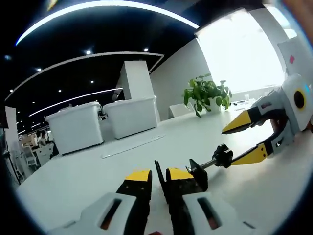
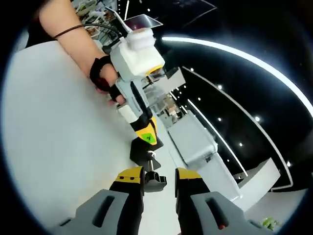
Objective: Clamp the fixed fixture on the desktop, loosen the retaining clip, secure it to the edge of the desk, and tighten the retaining clip.
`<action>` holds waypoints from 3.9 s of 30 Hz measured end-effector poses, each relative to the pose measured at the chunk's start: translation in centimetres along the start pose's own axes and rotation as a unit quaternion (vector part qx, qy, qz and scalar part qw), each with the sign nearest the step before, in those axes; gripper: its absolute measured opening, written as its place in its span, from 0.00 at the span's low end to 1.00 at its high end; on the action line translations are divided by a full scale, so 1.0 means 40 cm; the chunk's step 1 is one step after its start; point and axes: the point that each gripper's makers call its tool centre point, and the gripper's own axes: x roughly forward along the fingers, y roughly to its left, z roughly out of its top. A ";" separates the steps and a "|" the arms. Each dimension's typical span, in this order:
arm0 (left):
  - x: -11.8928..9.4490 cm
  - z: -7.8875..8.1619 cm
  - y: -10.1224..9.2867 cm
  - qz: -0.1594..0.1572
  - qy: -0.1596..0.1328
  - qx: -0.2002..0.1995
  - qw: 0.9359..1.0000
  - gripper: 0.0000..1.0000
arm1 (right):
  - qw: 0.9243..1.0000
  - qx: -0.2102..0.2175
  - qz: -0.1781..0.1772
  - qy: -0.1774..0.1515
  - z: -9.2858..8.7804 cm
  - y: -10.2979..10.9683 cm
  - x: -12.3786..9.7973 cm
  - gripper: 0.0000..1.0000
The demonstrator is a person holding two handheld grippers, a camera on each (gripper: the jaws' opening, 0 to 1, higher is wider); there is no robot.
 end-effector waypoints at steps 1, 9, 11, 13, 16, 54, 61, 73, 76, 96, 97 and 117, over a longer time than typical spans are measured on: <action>-0.003 0.004 0.003 0.000 -0.004 -0.006 1.000 0.13 | 1.000 -0.007 0.003 0.001 -0.001 0.005 0.003 0.23; -0.004 0.009 0.010 0.004 -0.009 -0.009 1.000 0.17 | 0.998 0.063 -0.004 0.014 0.010 -0.022 0.000 0.23; -0.002 0.008 0.016 0.007 -0.009 -0.011 1.000 0.17 | 0.998 0.062 0.003 0.025 0.008 -0.026 0.004 0.23; -0.002 0.007 0.020 0.008 -0.009 -0.014 1.000 0.17 | 0.997 0.046 0.021 0.058 -0.012 -0.015 0.009 0.24; -0.003 0.008 0.026 0.010 -0.010 -0.020 1.000 0.17 | 0.995 0.062 0.038 0.071 -0.009 -0.013 0.013 0.24; -0.029 0.068 0.089 0.039 -0.079 -0.071 0.994 0.23 | 0.966 0.104 0.154 0.182 0.003 -0.031 0.064 0.20; -0.029 0.068 0.090 0.038 -0.081 -0.075 0.993 0.23 | 0.960 0.096 0.167 0.201 -0.021 -0.023 0.073 0.20; -0.024 0.069 0.084 0.035 -0.080 -0.071 0.994 0.22 | 0.953 0.095 0.190 0.217 -0.004 0.017 0.110 0.20; -0.024 0.070 0.083 0.034 -0.080 -0.071 0.994 0.22 | 0.950 0.097 0.189 0.230 -0.010 0.012 0.114 0.20; -0.028 0.073 0.084 0.036 -0.083 -0.073 0.993 0.20 | 0.936 0.093 0.208 0.269 -0.042 0.044 0.127 0.20; -0.028 0.073 0.084 0.036 -0.083 -0.073 0.993 0.20 | 0.935 0.092 0.209 0.271 -0.045 0.047 0.127 0.20; -0.025 0.075 0.095 0.040 -0.087 -0.080 0.992 0.19 | 0.924 0.104 0.206 0.305 -0.081 0.064 0.154 0.15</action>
